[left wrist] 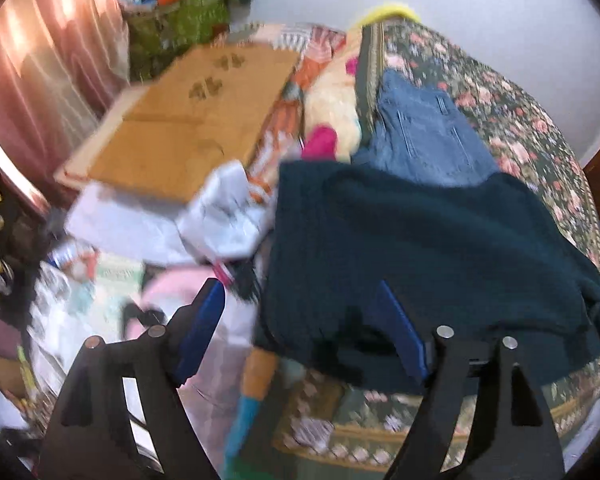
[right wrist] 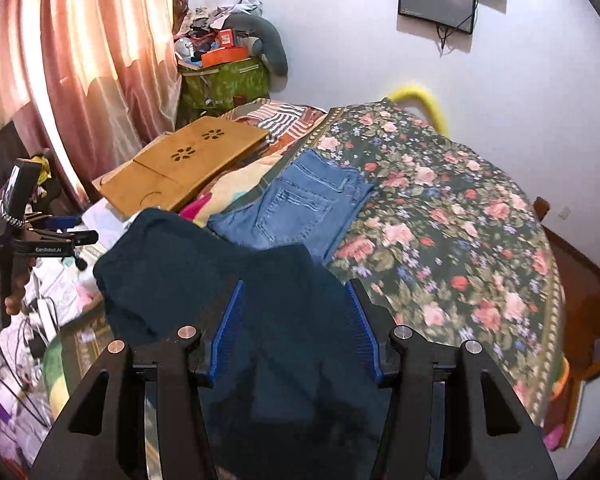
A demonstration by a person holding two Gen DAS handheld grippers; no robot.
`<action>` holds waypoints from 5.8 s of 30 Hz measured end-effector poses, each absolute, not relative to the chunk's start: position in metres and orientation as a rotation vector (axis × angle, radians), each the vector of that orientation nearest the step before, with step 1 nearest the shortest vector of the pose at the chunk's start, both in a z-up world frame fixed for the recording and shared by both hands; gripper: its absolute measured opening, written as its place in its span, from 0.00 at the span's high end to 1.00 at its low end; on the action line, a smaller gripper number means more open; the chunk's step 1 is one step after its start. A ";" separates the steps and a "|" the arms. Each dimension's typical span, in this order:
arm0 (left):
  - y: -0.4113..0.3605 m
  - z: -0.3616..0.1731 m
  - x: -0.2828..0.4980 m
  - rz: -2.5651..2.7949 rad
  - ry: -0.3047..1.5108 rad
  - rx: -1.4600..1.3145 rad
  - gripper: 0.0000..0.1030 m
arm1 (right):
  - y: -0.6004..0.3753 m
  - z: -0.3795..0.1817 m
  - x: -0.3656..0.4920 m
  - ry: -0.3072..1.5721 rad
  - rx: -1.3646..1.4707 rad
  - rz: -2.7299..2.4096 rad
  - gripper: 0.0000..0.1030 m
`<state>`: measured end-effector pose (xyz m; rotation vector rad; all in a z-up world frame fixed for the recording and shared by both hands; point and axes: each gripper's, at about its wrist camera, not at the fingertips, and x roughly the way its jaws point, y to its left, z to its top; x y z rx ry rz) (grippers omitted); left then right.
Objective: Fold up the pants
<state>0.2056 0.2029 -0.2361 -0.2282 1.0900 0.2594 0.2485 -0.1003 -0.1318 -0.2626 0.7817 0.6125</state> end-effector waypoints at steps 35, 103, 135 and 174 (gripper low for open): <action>0.204 -0.295 0.188 0.374 1.155 -0.248 0.77 | -0.176 -0.261 0.217 1.066 0.021 0.502 0.54; 0.074 -0.294 0.290 0.396 1.161 0.026 0.22 | -0.548 -0.329 0.316 1.094 0.205 -0.112 0.83; 0.039 -0.274 0.204 0.113 1.138 0.214 0.22 | -0.412 -0.246 0.181 1.013 0.117 0.027 0.64; -0.008 -0.251 0.211 0.107 0.993 0.336 0.85 | -0.490 -0.285 0.182 0.893 0.461 -0.197 0.94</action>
